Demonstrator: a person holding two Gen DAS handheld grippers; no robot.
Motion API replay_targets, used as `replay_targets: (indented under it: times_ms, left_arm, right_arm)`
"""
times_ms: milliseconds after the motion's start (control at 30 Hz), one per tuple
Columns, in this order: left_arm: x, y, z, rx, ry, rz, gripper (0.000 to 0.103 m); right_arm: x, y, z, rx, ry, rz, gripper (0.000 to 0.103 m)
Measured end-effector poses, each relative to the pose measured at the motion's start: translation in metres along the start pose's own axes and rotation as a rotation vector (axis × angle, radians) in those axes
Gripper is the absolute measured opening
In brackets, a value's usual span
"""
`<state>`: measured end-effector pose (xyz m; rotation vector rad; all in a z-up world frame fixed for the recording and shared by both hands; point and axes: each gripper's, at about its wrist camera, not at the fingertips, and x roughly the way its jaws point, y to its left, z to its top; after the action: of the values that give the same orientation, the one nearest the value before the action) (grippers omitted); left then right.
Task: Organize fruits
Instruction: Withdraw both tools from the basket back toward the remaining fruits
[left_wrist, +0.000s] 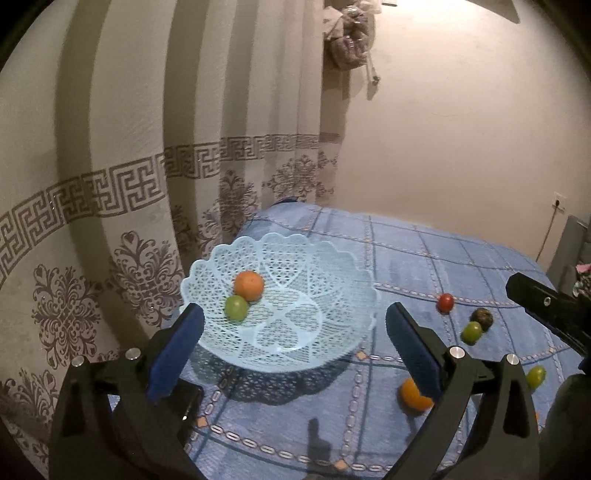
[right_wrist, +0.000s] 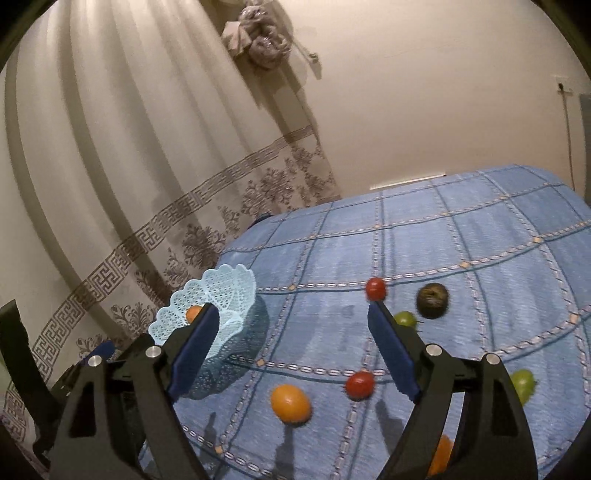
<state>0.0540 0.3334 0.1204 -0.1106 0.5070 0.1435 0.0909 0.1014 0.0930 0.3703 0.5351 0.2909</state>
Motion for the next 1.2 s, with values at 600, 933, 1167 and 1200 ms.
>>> replay_targets:
  times_ms: [600, 933, 1167, 1200]
  left_arm:
    - [-0.009, -0.058, -0.016, 0.074, 0.044, -0.056, 0.1]
    - [0.007, -0.084, -0.036, 0.115, 0.111, -0.081, 0.1]
    - [0.028, -0.091, -0.049, 0.131, 0.187, -0.095, 0.1]
    - [0.032, -0.092, -0.051, 0.133, 0.198, -0.098, 0.1]
  right_arm:
    - [-0.055, -0.08, -0.023, 0.094, -0.019, -0.107, 0.083]
    - [-0.064, -0.107, -0.055, 0.054, 0.047, -0.177, 0.083]
    - [-0.061, -0.109, -0.066, 0.03, 0.081, -0.179, 0.083]
    - [-0.06, -0.109, -0.067, 0.027, 0.084, -0.177, 0.083]
